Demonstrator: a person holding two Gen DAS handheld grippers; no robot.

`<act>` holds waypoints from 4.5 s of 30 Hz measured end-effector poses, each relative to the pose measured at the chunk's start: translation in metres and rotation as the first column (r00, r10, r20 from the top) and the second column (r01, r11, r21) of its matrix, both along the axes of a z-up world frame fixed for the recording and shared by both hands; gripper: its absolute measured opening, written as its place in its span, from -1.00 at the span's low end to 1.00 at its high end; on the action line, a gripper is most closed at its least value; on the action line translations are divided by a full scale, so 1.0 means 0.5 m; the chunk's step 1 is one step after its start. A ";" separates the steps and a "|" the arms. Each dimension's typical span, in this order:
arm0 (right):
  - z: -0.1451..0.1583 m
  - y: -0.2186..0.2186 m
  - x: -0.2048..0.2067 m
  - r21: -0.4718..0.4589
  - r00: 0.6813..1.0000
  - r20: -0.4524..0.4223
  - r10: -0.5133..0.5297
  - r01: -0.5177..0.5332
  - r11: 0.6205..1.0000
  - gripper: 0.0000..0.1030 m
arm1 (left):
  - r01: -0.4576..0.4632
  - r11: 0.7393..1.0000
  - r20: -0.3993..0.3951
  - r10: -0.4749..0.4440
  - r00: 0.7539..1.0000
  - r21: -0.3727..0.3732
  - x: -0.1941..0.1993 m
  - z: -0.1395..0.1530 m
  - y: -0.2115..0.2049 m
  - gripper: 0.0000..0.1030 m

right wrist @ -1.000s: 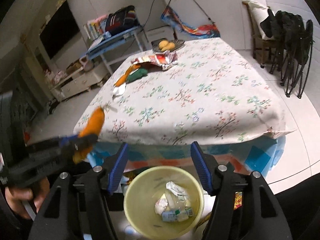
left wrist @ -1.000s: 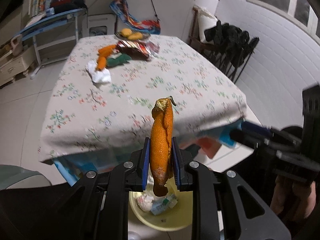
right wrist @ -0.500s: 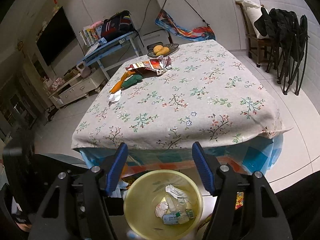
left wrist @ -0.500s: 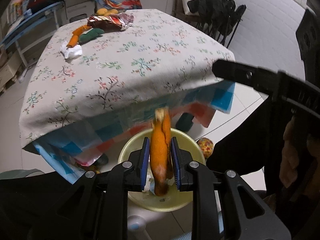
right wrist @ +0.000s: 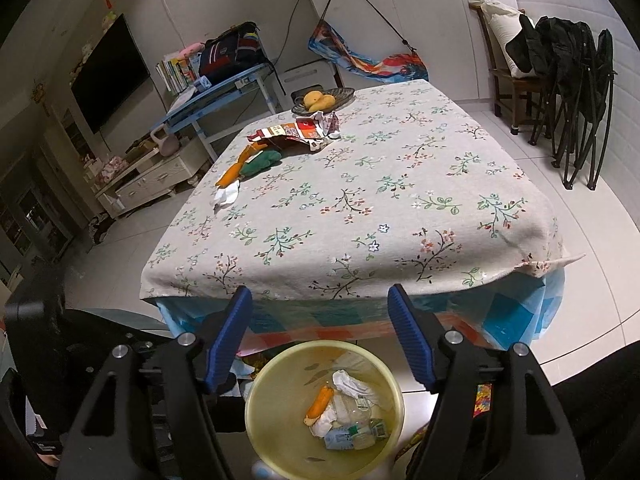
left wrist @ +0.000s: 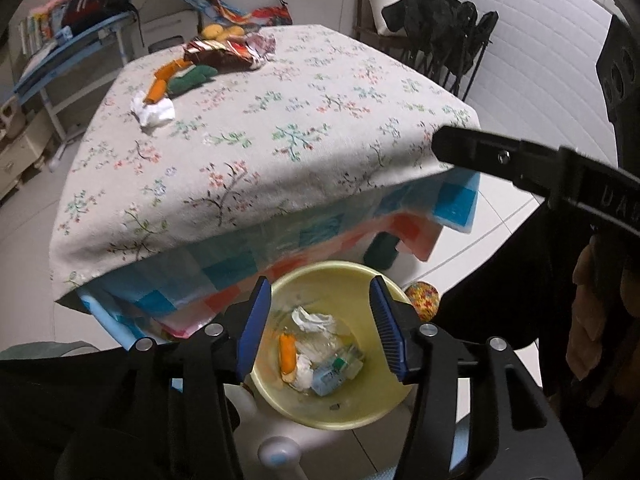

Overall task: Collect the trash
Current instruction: 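Carry the orange peel over the yellow bin and open the left gripper, then bring both open grippers back over the table, then grasp a small orange peel with the right gripper while the left grasps white tissue, then carry the peel toward the bin with the right gripper while the left lifts the tissue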

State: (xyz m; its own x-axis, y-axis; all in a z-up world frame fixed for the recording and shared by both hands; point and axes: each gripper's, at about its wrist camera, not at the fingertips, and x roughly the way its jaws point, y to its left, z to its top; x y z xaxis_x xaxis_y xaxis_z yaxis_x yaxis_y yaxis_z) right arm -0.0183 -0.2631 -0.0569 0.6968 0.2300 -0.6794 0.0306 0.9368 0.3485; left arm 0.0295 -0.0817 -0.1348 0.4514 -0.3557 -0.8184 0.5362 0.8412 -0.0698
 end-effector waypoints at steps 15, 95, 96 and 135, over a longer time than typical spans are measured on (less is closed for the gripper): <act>0.000 0.000 -0.001 -0.013 1.000 0.012 -0.002 0.002 1.000 0.38 | -0.198 0.977 0.175 0.208 0.962 -0.073 0.027 0.065 0.057 0.35; -0.072 0.009 0.318 0.163 0.973 -0.181 0.144 -0.115 0.980 -0.66 | -0.515 0.857 0.024 0.515 0.857 -0.027 0.517 0.010 0.096 0.22; -0.072 0.008 0.317 0.158 0.973 -0.178 0.145 -0.117 0.980 -0.66 | -0.508 0.861 0.005 0.508 0.861 -0.030 0.521 0.006 0.097 -0.04; 0.035 -0.040 0.148 0.229 0.998 0.045 0.049 -0.059 0.972 -0.67 | -0.333 0.922 0.228 0.374 0.899 -0.197 0.212 0.153 0.102 -0.69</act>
